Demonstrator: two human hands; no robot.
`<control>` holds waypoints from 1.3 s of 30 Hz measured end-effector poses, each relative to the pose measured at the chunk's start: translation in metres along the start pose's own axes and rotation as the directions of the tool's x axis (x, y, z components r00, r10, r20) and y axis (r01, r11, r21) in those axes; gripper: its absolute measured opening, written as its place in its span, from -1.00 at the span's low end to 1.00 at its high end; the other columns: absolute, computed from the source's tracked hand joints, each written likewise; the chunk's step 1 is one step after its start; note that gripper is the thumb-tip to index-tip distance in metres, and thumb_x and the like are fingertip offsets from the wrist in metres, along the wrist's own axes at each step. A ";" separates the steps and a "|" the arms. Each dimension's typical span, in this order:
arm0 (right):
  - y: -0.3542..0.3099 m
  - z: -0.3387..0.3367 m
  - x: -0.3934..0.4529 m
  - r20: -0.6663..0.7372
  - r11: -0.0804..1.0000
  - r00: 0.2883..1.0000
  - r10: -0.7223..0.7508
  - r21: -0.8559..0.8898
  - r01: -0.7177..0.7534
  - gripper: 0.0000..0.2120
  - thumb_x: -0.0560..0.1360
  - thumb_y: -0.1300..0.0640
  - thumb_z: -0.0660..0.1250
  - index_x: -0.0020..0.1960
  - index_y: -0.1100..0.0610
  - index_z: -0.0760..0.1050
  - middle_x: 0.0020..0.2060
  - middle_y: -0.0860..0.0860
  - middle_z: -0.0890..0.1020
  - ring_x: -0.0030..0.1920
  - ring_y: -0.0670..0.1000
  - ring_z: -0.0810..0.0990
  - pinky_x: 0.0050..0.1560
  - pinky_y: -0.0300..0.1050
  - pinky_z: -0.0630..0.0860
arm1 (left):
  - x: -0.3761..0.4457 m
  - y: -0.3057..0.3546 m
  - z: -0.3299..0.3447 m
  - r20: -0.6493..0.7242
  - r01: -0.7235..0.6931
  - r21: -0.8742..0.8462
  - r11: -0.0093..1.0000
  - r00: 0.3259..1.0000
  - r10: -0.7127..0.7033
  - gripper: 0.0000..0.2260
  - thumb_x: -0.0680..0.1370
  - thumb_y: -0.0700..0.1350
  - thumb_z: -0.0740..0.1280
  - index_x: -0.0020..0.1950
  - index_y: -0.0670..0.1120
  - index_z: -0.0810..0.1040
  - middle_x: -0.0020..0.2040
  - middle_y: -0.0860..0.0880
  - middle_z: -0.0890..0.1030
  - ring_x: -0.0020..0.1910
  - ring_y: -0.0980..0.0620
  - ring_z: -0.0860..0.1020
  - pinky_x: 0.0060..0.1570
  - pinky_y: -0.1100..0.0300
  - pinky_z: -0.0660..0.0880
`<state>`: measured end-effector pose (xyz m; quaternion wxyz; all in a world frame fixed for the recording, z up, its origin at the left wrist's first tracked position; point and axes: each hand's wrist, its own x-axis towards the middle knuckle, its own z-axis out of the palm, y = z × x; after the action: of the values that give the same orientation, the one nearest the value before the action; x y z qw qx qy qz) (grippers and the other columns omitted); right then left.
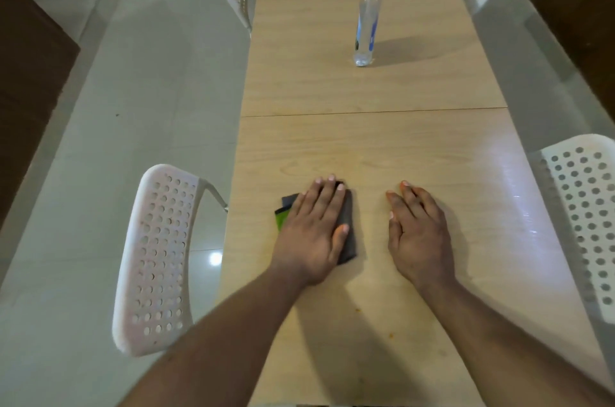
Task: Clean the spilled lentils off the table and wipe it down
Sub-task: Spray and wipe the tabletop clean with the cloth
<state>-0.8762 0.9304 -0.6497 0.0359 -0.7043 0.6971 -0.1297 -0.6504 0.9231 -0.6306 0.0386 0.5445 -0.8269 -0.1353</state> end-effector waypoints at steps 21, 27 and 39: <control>0.011 -0.004 -0.025 -0.029 0.952 0.999 -0.032 0.303 0.039 -0.61 0.63 0.15 0.18 0.38 0.19 0.59 0.46 0.12 0.55 0.55 0.12 0.38 0.57 0.05 0.31 | -0.105 0.000 0.011 -0.083 0.289 -0.001 0.957 0.954 -0.288 -0.40 0.73 0.20 -0.10 0.74 0.01 -0.04 0.74 0.02 -0.06 0.71 0.00 -0.14 0.66 -0.07 0.03; 0.018 -0.002 -0.061 -0.049 0.949 0.985 -0.163 0.266 0.170 -0.59 0.62 0.14 0.18 0.39 0.20 0.58 0.48 0.12 0.53 0.56 0.13 0.38 0.57 0.08 0.32 | -0.045 0.029 0.014 -0.121 0.413 -0.009 0.911 0.903 -0.411 -0.34 0.68 0.21 -0.11 0.73 -0.06 0.05 0.73 -0.09 0.04 0.71 -0.14 -0.02 0.66 -0.07 -0.02; 0.087 -0.027 -0.108 0.022 0.972 0.975 -0.221 0.084 0.218 -0.48 0.66 0.01 0.03 0.49 0.14 0.52 0.53 0.11 0.47 0.58 0.11 0.35 0.55 0.15 0.33 | -0.183 0.060 0.039 -0.073 0.337 -0.032 0.941 0.938 -0.339 -0.40 0.73 0.22 -0.12 0.74 0.03 -0.08 0.74 0.06 -0.12 0.70 0.04 -0.19 0.66 -0.08 0.02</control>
<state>-0.9664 1.0384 -0.6575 0.0607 -0.7768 0.6085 -0.1502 -0.6382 1.1189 -0.6365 0.0517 0.6827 -0.7178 -0.1266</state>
